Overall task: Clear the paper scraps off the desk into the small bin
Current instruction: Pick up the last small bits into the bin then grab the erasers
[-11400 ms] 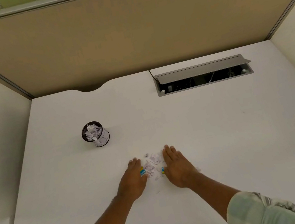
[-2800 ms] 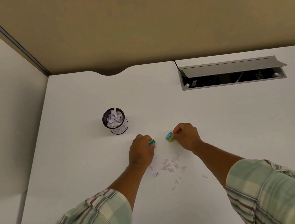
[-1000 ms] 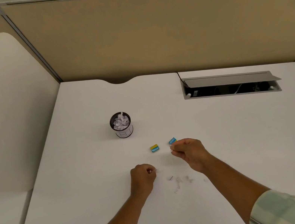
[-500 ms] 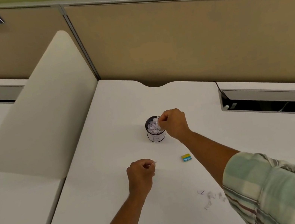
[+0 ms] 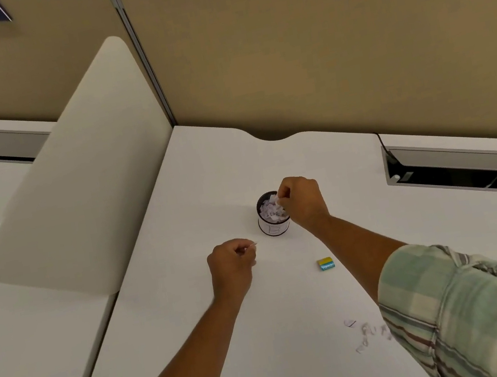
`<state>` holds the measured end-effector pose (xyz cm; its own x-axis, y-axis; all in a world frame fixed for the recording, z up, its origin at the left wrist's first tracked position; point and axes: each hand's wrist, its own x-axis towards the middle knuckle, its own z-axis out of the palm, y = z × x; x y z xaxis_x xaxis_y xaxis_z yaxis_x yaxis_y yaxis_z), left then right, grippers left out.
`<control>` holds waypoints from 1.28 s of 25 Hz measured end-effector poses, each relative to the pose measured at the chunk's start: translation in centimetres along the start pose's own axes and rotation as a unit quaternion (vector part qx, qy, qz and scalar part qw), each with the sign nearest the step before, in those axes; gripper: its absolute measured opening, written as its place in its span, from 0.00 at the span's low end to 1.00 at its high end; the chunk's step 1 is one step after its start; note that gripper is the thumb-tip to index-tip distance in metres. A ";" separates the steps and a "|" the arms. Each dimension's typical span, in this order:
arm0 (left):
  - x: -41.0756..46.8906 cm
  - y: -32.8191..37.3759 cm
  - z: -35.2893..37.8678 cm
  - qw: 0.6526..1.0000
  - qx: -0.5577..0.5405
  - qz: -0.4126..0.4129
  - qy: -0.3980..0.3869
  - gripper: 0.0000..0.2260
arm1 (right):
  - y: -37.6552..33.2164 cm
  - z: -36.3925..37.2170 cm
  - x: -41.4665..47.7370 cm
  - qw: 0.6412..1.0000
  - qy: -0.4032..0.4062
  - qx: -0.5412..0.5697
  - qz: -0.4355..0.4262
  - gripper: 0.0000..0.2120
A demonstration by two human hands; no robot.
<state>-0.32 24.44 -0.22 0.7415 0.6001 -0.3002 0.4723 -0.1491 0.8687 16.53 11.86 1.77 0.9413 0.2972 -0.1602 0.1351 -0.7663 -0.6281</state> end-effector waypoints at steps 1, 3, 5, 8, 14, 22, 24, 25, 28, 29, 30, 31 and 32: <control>0.5 0.7 0.2 1.000 -0.001 0.006 0.002 0.09 | 0.1 -0.2 0.1 1.000 0.002 0.012 0.006 0.10; 1.6 2.1 0.5 1.000 0.001 0.020 0.009 0.09 | 0.3 -0.6 0.1 0.999 0.000 0.041 0.014 0.11; 2.8 3.6 0.9 0.999 0.009 0.037 0.011 0.06 | 0.6 -0.9 -0.1 0.997 -0.001 0.070 0.018 0.11; 4.4 5.6 1.6 0.997 0.035 0.075 0.004 0.03 | 0.8 -1.1 -0.4 0.994 0.008 0.108 0.030 0.12; 6.1 7.5 3.2 0.980 0.130 0.147 -0.014 0.04 | 1.7 -1.9 -1.1 0.973 0.044 0.209 0.089 0.07; 7.7 7.9 4.5 0.955 0.230 0.167 -0.087 0.04 | 8.0 -3.2 -7.4 0.951 0.068 0.251 0.168 0.05; 8.0 7.9 4.5 0.946 0.256 0.174 -0.098 0.06 | 9.7 -3.8 -9.2 0.946 0.073 0.257 0.186 0.05; 8.0 8.0 4.5 0.943 0.264 0.175 -0.102 0.07 | 10.4 -4.1 -10.1 0.943 0.075 0.260 0.192 0.05; 7.9 8.5 4.5 0.939 0.278 0.179 -0.091 0.09 | 11.9 -4.9 -12.1 0.939 0.081 0.266 0.201 0.05; 7.9 8.7 4.5 0.942 0.273 0.178 -0.078 0.09 | 12.3 -5.2 -12.7 0.939 0.082 0.267 0.203 0.06; 7.7 8.9 4.5 0.946 0.263 0.176 -0.063 0.08 | 12.7 -5.5 -13.3 0.938 0.083 0.268 0.203 0.06; 7.5 9.1 4.5 0.951 0.253 0.172 -0.046 0.07 | 13.2 -5.9 -13.9 0.937 0.084 0.270 0.204 0.06; 7.4 9.3 4.5 0.955 0.242 0.168 -0.032 0.06 | 13.7 -6.2 -14.5 0.936 0.084 0.272 0.206 0.06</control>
<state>11.64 23.94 3.84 0.9098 0.4083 -0.0740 0.3572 -0.6800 0.6403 6.64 -6.48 0.22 0.9202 -0.0889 -0.3812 -0.3852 -0.3787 -0.8415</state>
